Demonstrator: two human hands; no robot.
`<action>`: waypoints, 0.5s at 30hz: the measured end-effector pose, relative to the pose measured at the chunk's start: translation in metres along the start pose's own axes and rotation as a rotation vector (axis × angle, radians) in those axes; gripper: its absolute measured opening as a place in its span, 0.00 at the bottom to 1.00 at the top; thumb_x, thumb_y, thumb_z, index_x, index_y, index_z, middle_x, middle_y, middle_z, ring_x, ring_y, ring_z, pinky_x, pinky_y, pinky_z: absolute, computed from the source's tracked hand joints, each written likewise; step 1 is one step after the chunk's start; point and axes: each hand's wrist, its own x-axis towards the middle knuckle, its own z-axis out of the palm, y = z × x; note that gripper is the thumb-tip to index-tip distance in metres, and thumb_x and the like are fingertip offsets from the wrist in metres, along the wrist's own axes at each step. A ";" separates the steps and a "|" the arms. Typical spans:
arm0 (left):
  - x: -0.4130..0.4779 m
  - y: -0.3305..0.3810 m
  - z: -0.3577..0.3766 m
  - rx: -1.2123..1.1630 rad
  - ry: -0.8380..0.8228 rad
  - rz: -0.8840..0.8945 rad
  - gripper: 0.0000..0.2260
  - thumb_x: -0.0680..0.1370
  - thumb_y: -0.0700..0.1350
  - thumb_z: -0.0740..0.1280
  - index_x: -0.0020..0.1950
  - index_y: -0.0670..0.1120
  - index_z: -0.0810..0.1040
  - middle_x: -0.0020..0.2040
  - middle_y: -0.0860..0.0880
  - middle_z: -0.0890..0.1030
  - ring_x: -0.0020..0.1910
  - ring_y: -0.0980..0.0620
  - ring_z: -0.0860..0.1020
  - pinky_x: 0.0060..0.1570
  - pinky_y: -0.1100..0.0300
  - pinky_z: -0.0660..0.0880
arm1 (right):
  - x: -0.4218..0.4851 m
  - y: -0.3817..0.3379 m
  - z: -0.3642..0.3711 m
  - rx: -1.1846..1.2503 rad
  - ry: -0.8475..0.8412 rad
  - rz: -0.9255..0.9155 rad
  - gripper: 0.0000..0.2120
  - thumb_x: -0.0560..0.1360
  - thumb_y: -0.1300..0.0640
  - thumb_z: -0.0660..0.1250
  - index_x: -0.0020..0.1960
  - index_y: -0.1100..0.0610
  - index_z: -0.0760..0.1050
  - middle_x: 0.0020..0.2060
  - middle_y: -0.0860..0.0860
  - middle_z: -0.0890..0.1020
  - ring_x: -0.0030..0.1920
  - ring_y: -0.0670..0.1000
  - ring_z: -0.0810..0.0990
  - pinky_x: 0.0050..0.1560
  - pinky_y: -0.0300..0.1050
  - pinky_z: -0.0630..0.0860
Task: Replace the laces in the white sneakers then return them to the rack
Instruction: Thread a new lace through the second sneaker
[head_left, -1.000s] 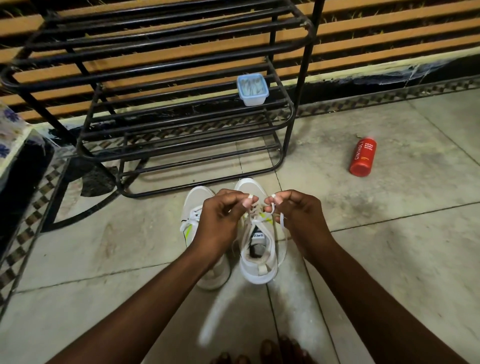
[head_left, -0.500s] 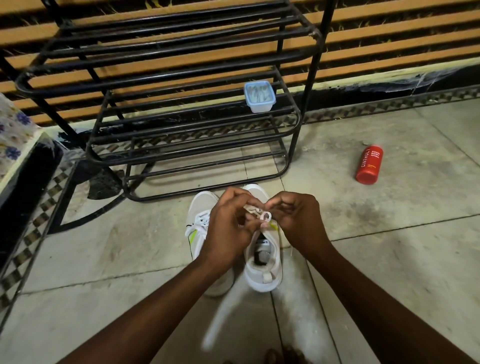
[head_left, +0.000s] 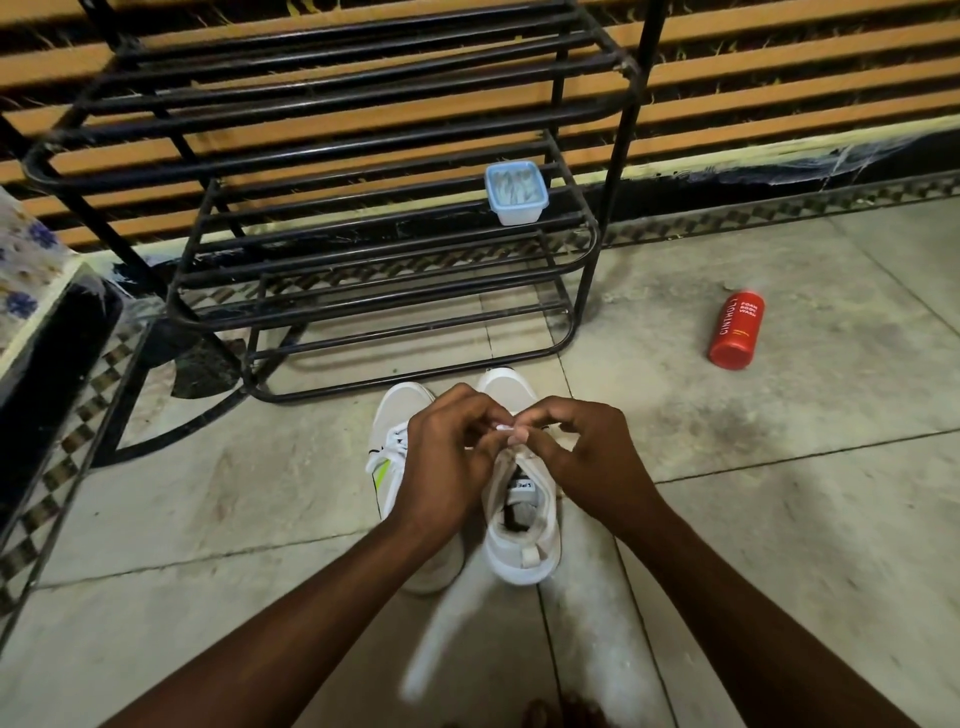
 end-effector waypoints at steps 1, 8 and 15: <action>0.001 0.000 0.000 0.002 0.005 0.002 0.07 0.72 0.32 0.77 0.42 0.43 0.84 0.40 0.51 0.80 0.39 0.52 0.80 0.38 0.59 0.77 | 0.000 -0.001 0.001 -0.014 0.019 -0.008 0.04 0.74 0.64 0.73 0.44 0.56 0.83 0.41 0.45 0.85 0.45 0.44 0.83 0.48 0.33 0.73; 0.008 -0.013 -0.018 0.169 -0.050 0.071 0.11 0.74 0.29 0.71 0.48 0.44 0.86 0.43 0.50 0.79 0.43 0.55 0.78 0.42 0.65 0.73 | 0.002 0.015 -0.013 -0.052 0.164 0.017 0.06 0.75 0.68 0.69 0.43 0.58 0.80 0.39 0.52 0.79 0.38 0.51 0.81 0.39 0.49 0.77; 0.013 -0.035 -0.039 0.438 -0.284 0.088 0.12 0.77 0.32 0.68 0.52 0.46 0.85 0.45 0.47 0.78 0.45 0.46 0.79 0.47 0.52 0.76 | -0.004 0.032 -0.034 0.231 0.120 0.156 0.07 0.76 0.74 0.67 0.47 0.66 0.83 0.44 0.59 0.79 0.36 0.57 0.86 0.41 0.48 0.84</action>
